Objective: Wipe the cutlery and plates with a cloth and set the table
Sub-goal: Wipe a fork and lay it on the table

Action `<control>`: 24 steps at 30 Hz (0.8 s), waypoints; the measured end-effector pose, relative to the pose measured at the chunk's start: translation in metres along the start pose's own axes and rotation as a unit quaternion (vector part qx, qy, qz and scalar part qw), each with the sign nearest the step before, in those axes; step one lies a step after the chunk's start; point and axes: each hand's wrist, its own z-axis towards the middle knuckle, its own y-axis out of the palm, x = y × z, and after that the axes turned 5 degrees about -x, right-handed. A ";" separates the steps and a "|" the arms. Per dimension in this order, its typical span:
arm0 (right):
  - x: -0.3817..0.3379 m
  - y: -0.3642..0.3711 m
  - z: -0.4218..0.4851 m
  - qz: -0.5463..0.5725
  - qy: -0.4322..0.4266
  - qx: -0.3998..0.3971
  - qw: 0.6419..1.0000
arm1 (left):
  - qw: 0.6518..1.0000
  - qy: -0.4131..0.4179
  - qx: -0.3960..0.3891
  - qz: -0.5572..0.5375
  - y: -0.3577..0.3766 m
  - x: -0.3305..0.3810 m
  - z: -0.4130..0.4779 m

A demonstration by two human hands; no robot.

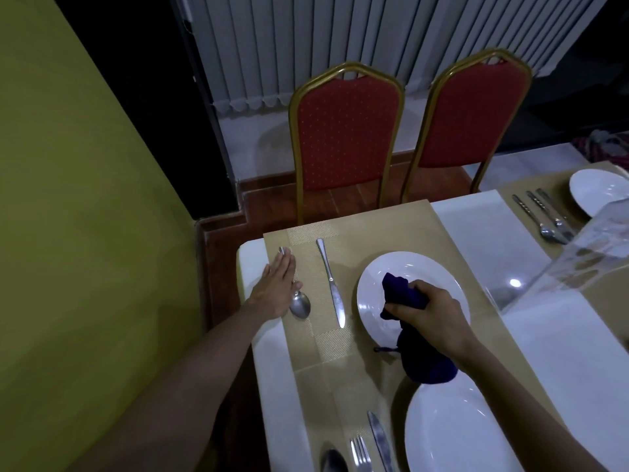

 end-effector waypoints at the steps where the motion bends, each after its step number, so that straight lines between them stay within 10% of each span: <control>1: -0.001 -0.001 -0.001 0.005 0.000 0.002 1.000 | 1.000 -0.005 0.003 0.013 0.000 0.001 -0.002; 10: 0.015 -0.055 -0.037 0.189 0.107 0.149 0.965 | 0.973 0.123 0.187 -0.054 0.024 0.156 -0.025; 15: 0.034 -0.082 -0.066 0.171 0.123 0.178 0.961 | 0.991 0.010 0.041 -0.124 0.047 0.266 -0.014; 24: 0.085 -0.110 -0.116 0.112 0.087 0.155 0.978 | 0.952 -0.083 0.012 -0.294 0.058 0.297 -0.003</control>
